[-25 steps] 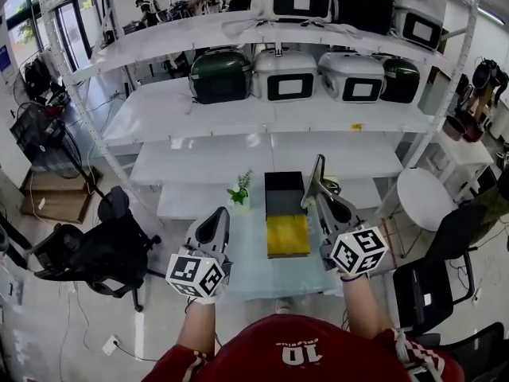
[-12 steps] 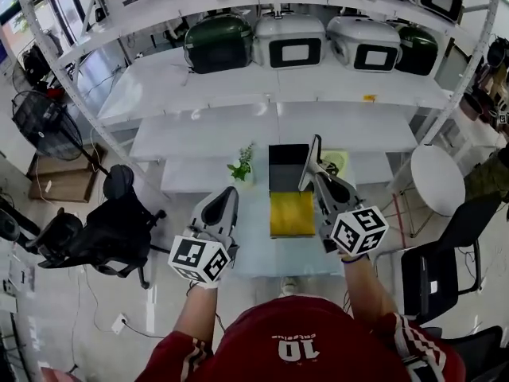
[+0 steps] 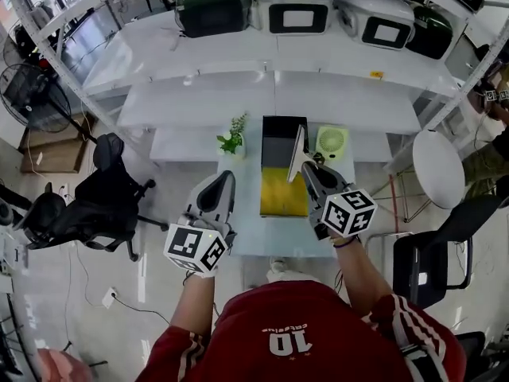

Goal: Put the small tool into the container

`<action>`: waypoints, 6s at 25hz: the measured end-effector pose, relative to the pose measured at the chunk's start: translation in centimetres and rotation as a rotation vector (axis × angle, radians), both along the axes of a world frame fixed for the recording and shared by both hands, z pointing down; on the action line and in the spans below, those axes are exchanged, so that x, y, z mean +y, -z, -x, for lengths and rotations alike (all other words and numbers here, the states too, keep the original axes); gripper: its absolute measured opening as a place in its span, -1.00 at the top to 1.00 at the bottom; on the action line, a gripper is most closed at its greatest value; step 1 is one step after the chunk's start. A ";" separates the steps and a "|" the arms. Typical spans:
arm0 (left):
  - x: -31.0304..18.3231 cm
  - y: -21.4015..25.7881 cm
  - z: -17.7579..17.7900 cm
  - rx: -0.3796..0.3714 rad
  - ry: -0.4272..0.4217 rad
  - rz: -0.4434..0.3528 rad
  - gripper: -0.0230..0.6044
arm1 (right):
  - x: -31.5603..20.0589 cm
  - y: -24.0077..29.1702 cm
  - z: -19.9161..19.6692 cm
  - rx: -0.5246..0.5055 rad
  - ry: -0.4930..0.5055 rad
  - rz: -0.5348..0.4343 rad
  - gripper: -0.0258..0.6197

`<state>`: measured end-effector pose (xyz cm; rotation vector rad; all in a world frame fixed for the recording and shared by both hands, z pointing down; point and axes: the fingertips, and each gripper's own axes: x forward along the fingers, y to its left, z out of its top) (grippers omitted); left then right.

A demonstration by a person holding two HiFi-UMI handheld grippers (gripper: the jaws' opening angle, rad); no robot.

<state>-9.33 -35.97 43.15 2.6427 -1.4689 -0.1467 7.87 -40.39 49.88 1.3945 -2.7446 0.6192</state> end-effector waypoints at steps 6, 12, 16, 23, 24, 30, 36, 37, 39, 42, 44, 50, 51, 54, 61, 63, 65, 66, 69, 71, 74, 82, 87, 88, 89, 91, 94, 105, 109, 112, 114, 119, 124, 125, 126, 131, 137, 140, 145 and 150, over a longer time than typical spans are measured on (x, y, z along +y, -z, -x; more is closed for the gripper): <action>-0.4 -3.1 -0.9 -0.027 0.001 0.052 0.93 | -0.5 -4.5 0.2 0.031 0.027 0.089 0.90; -1.6 -7.4 -1.9 -0.133 -0.005 0.087 0.93 | -0.7 -8.5 0.7 0.052 0.052 0.168 0.90; -2.3 -10.6 -3.3 -0.158 -0.027 0.139 0.93 | -0.4 -11.3 0.7 0.068 0.080 0.220 0.90; -2.7 -13.8 -6.0 -0.244 -0.088 0.177 0.93 | -0.4 -16.4 0.4 0.060 0.096 0.337 0.90; -2.7 -14.3 -6.3 -0.238 -0.092 0.189 0.93 | -0.4 -17.1 0.3 0.058 0.095 0.355 0.90; -2.6 -17.0 -7.5 -0.186 -0.107 0.268 0.93 | -0.6 -20.9 0.0 0.020 0.075 0.459 0.90; -3.5 -18.9 -6.4 -0.144 -0.066 0.327 0.93 | -0.9 -26.0 -0.2 -0.036 0.043 0.599 0.90; -3.6 -19.0 -6.2 -0.138 -0.057 0.332 0.93 | -0.9 -26.9 -0.2 -0.052 0.035 0.627 0.90; -3.8 -19.1 -5.8 -0.135 -0.043 0.339 0.93 | -1.0 -28.3 -0.2 -0.077 0.017 0.667 0.90; -4.1 -19.4 -5.4 -0.142 -0.031 0.346 0.93 | -1.4 -29.9 -0.3 -0.103 -0.010 0.711 0.90; -4.3 -19.6 -5.1 -0.143 -0.023 0.351 0.93 | -1.5 -30.9 -0.2 -0.116 -0.019 0.741 0.90; -4.9 -19.9 -4.6 -0.141 0.002 0.362 0.93 | -2.0 -33.1 0.2 -0.183 -0.051 0.822 0.90; -4.9 -20.1 -4.6 -0.143 0.003 0.365 0.93 | -2.2 -33.5 0.1 -0.194 -0.061 0.835 0.90; -5.0 -20.4 -4.6 -0.148 0.008 0.373 0.93 | -2.5 -34.6 -0.1 -0.212 -0.086 0.867 0.90; -5.4 -21.0 -3.4 -0.143 0.035 0.397 0.93 | -3.1 -36.2 0.5 -0.246 -0.122 0.938 0.90; -5.6 -21.1 -3.2 -0.135 0.042 0.403 0.93 | -3.2 -36.6 0.5 -0.253 -0.135 0.953 0.90; -5.9 -21.1 -2.9 -0.132 0.049 0.405 0.93 | -3.3 -37.1 0.5 -0.258 -0.151 0.971 0.90; -6.0 -21.1 -2.8 -0.131 0.051 0.405 0.93 | -3.3 -37.3 0.5 -0.262 -0.161 0.982 0.90; -6.1 -21.1 -2.6 -0.132 0.055 0.404 0.93 | -3.3 -38.1 0.5 -0.269 -0.184 1.009 0.90; -6.2 -21.1 -2.5 -0.132 0.059 0.405 0.93 | -3.4 -38.4 0.5 -0.274 -0.195 1.023 0.90; -6.3 -21.2 -2.4 -0.134 0.061 0.408 0.93 | -3.5 -38.6 0.6 -0.275 -0.205 1.038 0.90; -6.5 -21.1 -2.1 -0.136 0.064 0.409 0.93 | -3.6 -39.1 0.5 -0.240 -0.206 1.055 0.86; -6.5 -21.1 -2.2 -0.139 0.060 0.411 0.93 | -3.7 -38.9 0.5 -0.242 -0.201 1.059 0.77; -6.5 -21.1 -2.1 -0.139 0.061 0.411 0.93 | -3.7 -38.9 0.4 -0.241 -0.203 1.065 0.75; -6.5 -21.0 -2.1 -0.140 0.062 0.410 0.93 | -3.6 -38.8 0.3 -0.242 -0.206 1.072 0.73; -6.6 -21.0 -2.2 -0.142 0.061 0.410 0.93 | -3.4 -38.9 0.1 -0.249 -0.218 1.091 0.72; -6.5 -20.9 -2.3 -0.144 0.058 0.409 0.93 | -3.2 -39.0 -0.5 -0.258 -0.238 1.118 0.71; -5.6 -19.9 -2.5 -0.121 0.023 0.383 0.93 | -0.8 -38.5 -2.4 -0.252 -0.273 1.147 0.68; -5.2 -19.3 -2.9 -0.115 -0.002 0.371 0.93 | 0.5 -37.9 -3.3 -0.272 -0.297 1.149 0.67; -4.9 -18.8 -2.8 -0.112 -0.016 0.359 0.93 | 1.0 -37.5 -3.6 -0.287 -0.319 1.136 0.67; -4.8 -18.6 -2.8 -0.109 -0.024 0.355 0.93 | 1.2 -37.2 -4.0 -0.294 -0.331 1.125 0.66; -4.5 -17.9 -2.9 -0.109 -0.046 0.341 0.93 | 1.9 -36.3 -4.8 -0.299 -0.346 1.103 0.66; -4.5 -16.6 -3.5 -0.107 -0.073 0.315 0.93 | 2.3 -34.7 -5.2 -0.308 -0.343 1.061 0.66; -4.5 -16.3 -3.6 -0.106 -0.079 0.309 0.93 | 2.3 -34.2 -5.3 -0.310 -0.340 1.050 0.66; -4.6 -15.9 -3.6 -0.103 -0.084 0.304 0.93 | 2.2 -33.6 -5.4 -0.310 -0.339 1.036 0.66; -3.9 -14.7 -4.0 -0.107 -0.141 0.294 0.93 | 2.2 -30.6 -5.3 -0.322 -0.316 0.952 0.66; -2.6 -13.5 -3.9 -0.089 -0.190 0.301 0.93 | 3.1 -25.3 -3.4 -0.332 -0.177 0.808 0.69; -1.5 -12.5 -3.7 -0.096 -0.197 0.295 0.93 | 4.4 -22.8 -2.0 -0.303 -0.070 0.751 0.70; 0.4 -10.0 -3.2 -0.082 -0.203 0.265 0.93 | 6.9 -19.2 -1.9 -0.170 0.017 0.655 0.71; 1.5 -7.7 -2.0 -0.059 -0.180 0.218 0.93 | 8.9 -15.7 -2.1 -0.046 0.068 0.541 0.72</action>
